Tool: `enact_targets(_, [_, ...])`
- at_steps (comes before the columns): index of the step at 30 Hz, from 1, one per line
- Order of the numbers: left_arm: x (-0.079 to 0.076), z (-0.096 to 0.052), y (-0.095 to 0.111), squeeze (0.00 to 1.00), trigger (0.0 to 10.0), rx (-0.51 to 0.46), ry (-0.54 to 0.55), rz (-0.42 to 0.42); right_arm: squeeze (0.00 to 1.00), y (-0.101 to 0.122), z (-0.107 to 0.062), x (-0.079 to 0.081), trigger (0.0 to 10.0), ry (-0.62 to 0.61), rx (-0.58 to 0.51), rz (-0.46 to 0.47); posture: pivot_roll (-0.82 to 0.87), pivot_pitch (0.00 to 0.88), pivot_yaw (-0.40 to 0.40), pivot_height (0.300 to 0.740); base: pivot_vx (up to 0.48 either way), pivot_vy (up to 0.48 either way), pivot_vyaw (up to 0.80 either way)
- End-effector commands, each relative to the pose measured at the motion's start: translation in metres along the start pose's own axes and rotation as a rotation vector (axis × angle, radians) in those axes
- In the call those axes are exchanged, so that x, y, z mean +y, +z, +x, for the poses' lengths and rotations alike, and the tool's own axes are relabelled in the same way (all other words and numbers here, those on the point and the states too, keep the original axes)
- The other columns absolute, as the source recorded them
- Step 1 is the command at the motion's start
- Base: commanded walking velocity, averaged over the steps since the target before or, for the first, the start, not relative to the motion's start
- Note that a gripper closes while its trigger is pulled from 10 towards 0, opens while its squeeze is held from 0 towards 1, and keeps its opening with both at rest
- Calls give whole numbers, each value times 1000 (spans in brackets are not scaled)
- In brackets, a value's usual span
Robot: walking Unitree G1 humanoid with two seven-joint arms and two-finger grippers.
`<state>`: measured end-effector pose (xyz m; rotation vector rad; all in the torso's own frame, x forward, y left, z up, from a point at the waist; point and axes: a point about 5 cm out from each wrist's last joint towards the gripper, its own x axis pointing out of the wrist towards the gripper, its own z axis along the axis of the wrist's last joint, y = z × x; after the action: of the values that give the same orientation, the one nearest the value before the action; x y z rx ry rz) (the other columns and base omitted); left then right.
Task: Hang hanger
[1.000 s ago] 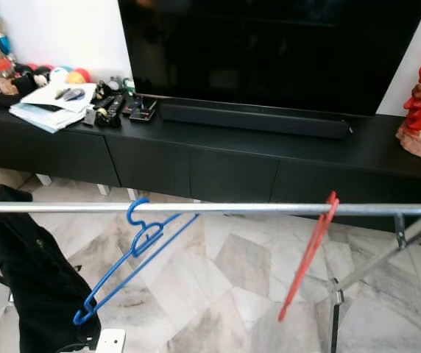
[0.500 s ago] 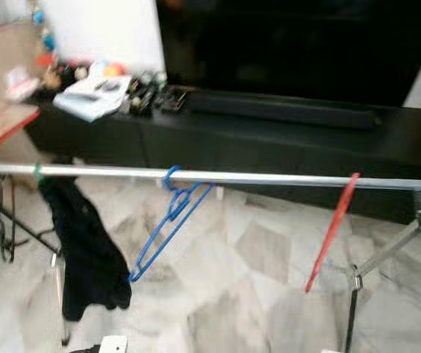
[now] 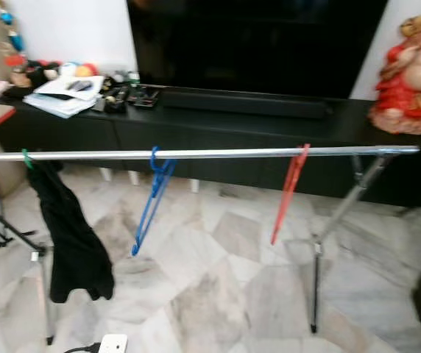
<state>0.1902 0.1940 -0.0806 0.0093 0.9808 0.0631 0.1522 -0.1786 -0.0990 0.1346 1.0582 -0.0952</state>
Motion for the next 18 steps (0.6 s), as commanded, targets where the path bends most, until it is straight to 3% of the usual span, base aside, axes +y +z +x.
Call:
enact_targets(1, [2, -1, -8, 0, 10000, 32, 11, 2, 0, 10, 1, -1, 10000, -11, -23, -10, -18, 29, 32, 740, 0, 0, 0])
enact_targets(5, [3, -1, -10, 0, 10000, 46, 20, -13, 0, 9, 1, -2, 10000, -12, -22, -10, -21, 19, 32, 740, 0, 74, 0])
enact_targets(18, [4, -1, -10, 0, 10000, 45, 23, -14, 0, 0, -3, -19, 10000, -24, -4, -16, -24, 12, 38, 740, 0, 447, -49])
